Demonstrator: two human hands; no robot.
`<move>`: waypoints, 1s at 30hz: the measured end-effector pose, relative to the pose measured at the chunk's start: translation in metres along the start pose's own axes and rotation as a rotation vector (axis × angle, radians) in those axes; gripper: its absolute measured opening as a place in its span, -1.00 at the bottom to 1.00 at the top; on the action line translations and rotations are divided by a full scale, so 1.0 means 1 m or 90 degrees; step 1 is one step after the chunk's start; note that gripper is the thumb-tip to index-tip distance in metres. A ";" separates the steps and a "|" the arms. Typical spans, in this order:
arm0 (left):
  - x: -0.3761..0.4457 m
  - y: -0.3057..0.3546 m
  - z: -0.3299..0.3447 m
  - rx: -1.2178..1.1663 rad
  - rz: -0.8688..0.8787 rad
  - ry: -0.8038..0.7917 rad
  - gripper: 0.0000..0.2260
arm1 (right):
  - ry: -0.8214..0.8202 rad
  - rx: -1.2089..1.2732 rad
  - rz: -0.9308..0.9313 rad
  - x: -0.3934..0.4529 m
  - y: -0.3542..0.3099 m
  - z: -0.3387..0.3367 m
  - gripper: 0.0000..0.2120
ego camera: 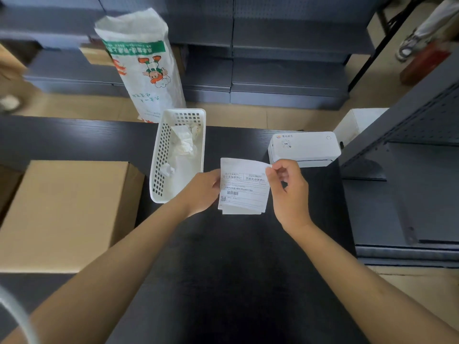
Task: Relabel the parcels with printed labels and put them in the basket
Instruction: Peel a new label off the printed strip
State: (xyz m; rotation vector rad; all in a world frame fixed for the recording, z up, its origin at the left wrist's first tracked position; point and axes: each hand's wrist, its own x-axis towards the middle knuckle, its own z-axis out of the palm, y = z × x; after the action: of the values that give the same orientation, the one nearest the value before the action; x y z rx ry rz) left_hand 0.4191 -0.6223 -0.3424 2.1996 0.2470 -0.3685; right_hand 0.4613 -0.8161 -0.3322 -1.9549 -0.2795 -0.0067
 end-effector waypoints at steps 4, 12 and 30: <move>-0.030 -0.013 -0.036 -0.153 -0.039 0.141 -0.77 | 0.003 0.052 0.029 0.003 -0.024 0.023 -0.92; -0.111 -0.087 -0.124 -0.282 -0.019 0.203 -0.75 | -0.029 0.109 0.043 -0.027 -0.093 0.135 -0.93; -0.198 -0.273 -0.238 -0.118 -0.106 0.178 -0.83 | -0.078 -0.081 0.068 -0.113 -0.148 0.358 -0.94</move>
State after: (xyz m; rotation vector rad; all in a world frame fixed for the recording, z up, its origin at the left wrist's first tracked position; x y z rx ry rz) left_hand 0.1923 -0.2767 -0.3368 2.0480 0.5957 -0.1198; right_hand 0.2770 -0.4574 -0.3540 -2.0983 -0.2603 0.1687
